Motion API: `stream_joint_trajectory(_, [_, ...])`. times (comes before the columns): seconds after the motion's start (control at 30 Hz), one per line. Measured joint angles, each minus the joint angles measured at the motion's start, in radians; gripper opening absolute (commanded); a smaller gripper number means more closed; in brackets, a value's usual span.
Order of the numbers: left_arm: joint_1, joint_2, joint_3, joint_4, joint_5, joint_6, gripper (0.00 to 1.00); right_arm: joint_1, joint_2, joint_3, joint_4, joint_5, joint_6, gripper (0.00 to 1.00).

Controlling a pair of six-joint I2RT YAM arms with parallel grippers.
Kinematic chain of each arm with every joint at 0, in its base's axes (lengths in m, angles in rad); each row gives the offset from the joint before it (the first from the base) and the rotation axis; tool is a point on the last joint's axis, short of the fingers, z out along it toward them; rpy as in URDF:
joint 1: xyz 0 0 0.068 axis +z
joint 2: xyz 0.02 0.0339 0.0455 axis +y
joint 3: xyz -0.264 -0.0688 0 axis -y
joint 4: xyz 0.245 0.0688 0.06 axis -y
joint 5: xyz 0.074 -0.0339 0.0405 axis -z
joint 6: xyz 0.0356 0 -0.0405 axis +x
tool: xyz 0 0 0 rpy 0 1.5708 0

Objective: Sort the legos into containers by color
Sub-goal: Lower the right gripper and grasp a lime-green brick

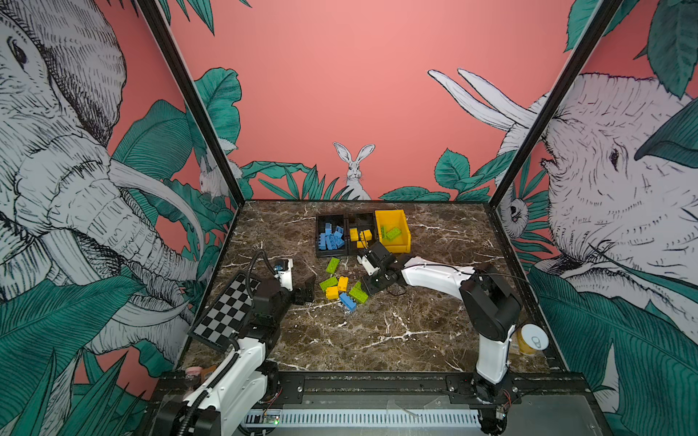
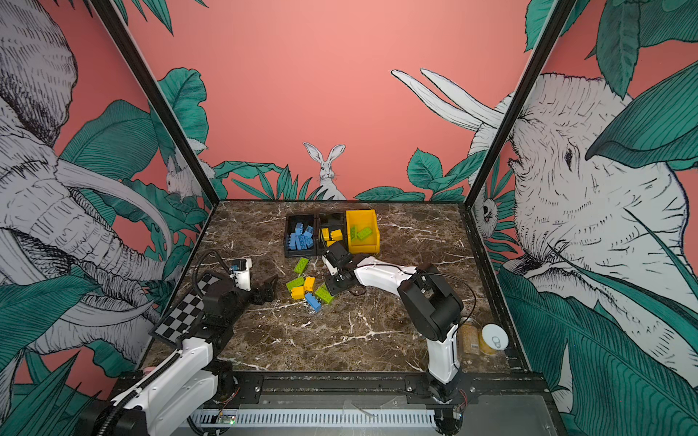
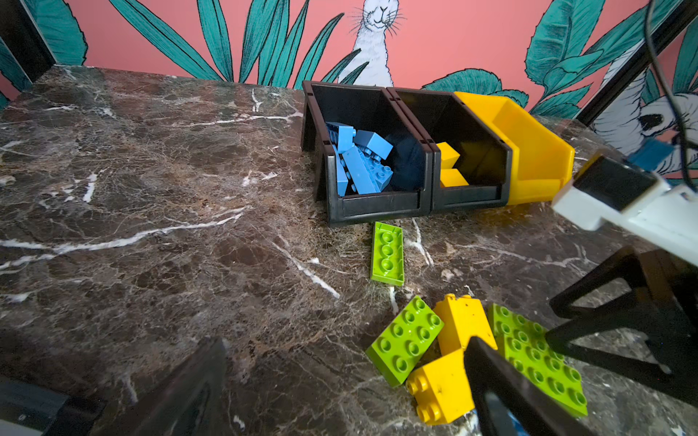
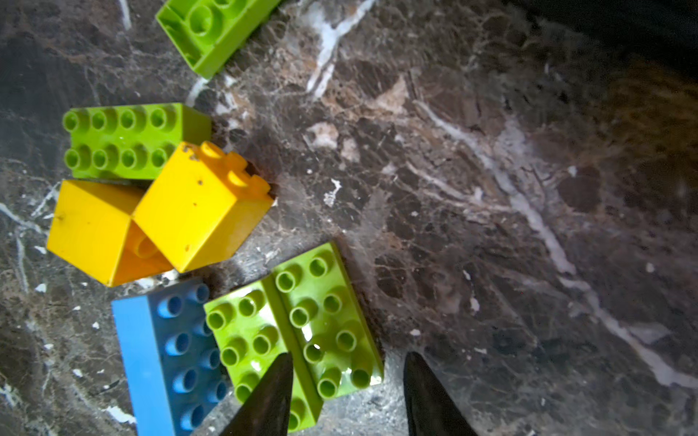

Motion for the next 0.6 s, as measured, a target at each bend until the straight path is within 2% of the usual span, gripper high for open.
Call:
stream_joint_trajectory(0.37, [0.000, 0.000, 0.000, 0.000, 0.000, 0.000, 0.99, -0.006, 0.014, -0.003, 0.020, 0.004, -0.004, 0.47])
stream_joint_trajectory(0.6, [0.000, 0.000, 0.000, 0.000, 0.000, 0.000, 0.99, -0.018, -0.003, -0.064, 0.066, 0.023, 0.000, 0.47])
